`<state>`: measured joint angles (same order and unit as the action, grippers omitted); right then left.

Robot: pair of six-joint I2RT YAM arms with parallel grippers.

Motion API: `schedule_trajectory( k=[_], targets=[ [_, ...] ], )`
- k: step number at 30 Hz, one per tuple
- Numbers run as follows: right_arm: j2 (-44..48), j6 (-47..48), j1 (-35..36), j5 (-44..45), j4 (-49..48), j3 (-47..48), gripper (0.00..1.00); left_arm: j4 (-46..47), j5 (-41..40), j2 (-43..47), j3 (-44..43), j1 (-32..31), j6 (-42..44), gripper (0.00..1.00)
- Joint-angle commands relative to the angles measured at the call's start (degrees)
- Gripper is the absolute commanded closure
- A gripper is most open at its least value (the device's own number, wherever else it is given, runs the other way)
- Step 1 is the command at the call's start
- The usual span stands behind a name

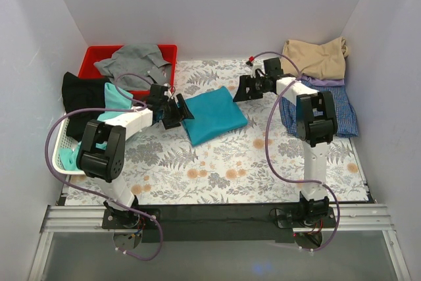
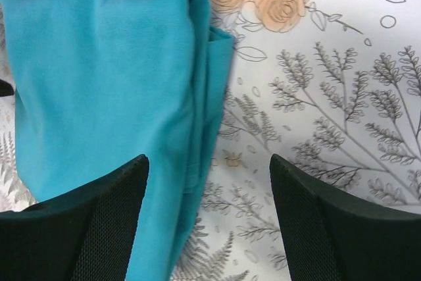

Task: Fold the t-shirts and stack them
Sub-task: Fold the tshirt, then neatly place the folded tshirt to the corner

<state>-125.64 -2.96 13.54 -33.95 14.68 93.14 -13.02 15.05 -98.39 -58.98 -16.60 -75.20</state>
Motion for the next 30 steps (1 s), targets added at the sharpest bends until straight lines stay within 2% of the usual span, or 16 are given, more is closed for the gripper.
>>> schedule_trajectory(
  k=[1, 10, 11, 16, 22, 30],
  targets=[
    [-4.34, 0.68, -2.64, -11.01, 0.0, 3.88, 0.2, 2.64, 0.15, -1.01, 0.18, 0.17, -1.18, 0.31],
    [-10.85, 2.79, -3.0, -21.15, 6.22, 6.7, 0.19, 7.3, 4.89, -9.44, -3.24, 0.25, -1.97, 0.3],
    [-10.94, 5.22, -2.91, -21.24, 7.46, 6.79, 0.19, 7.91, 5.42, -9.89, -3.42, 0.25, -2.06, 0.3],
    [-9.36, 8.5, -0.98, -16.24, 11.33, 4.77, 0.19, 9.68, 7.8, -12.35, -4.21, 0.25, -1.45, 0.3],
    [-7.43, 7.71, 1.22, -14.12, 10.81, -0.15, 0.19, 9.15, 9.91, -15.86, -8.77, 0.25, 0.49, 0.3],
    [-1.28, 1.4, 2.19, -11.22, 1.94, -12.36, 0.19, 6.51, 10.18, -19.82, -14.85, 0.25, 3.04, 0.31]
  ],
)
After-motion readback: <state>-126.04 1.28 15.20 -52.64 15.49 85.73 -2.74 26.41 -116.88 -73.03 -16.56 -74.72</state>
